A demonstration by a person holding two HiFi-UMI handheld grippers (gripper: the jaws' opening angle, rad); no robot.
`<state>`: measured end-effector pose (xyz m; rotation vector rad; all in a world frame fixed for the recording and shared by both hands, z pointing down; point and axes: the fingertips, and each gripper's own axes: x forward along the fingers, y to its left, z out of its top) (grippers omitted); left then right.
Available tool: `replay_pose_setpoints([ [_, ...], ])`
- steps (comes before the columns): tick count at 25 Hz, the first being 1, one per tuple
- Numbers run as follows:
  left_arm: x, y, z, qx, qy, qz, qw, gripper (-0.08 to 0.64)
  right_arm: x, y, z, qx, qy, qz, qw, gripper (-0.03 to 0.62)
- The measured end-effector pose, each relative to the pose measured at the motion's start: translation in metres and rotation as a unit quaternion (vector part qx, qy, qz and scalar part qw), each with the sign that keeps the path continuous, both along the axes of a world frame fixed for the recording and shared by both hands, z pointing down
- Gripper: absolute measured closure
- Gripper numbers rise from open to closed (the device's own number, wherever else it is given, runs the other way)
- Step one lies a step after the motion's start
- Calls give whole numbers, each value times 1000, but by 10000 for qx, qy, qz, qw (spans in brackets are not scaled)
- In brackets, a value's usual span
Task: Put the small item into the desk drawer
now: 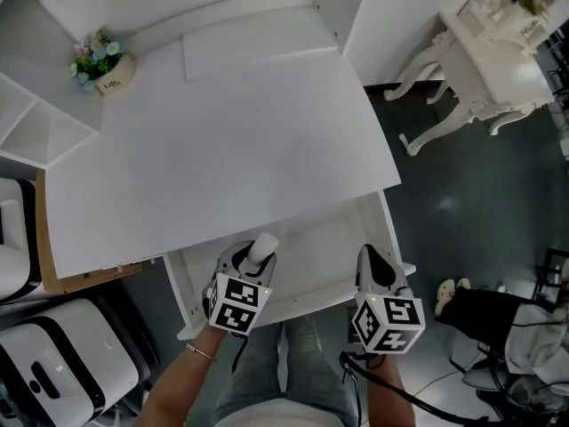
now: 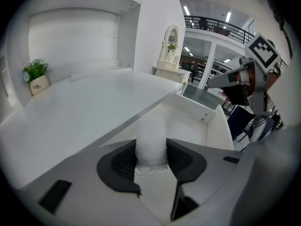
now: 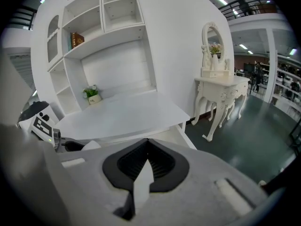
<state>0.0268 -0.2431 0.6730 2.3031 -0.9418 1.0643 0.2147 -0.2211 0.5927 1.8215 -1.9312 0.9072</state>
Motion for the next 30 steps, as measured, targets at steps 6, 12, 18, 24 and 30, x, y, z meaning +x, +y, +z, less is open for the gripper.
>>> replay_pose_setpoints([
  [6, 3, -8, 32, -228, -262, -85, 9994, 389, 9, 2, 7, -34, -58, 159, 9999, 589],
  [12, 6, -16, 52, -270, -401, -104, 9988, 388, 17, 3, 12, -48, -51, 265, 9996, 589],
  [18, 11, -23, 70, -289, -469, -66, 9985, 388, 25, 3, 20, -110, -29, 339, 9994, 589],
  [24, 11, -28, 83, -344, -543, -36, 9979, 388, 31, 2, 21, -137, 7, 396, 9991, 589],
  [30, 9, -27, 90, -425, -539, 12, 9976, 383, 29, 2, 21, -154, 14, 406, 9991, 589],
])
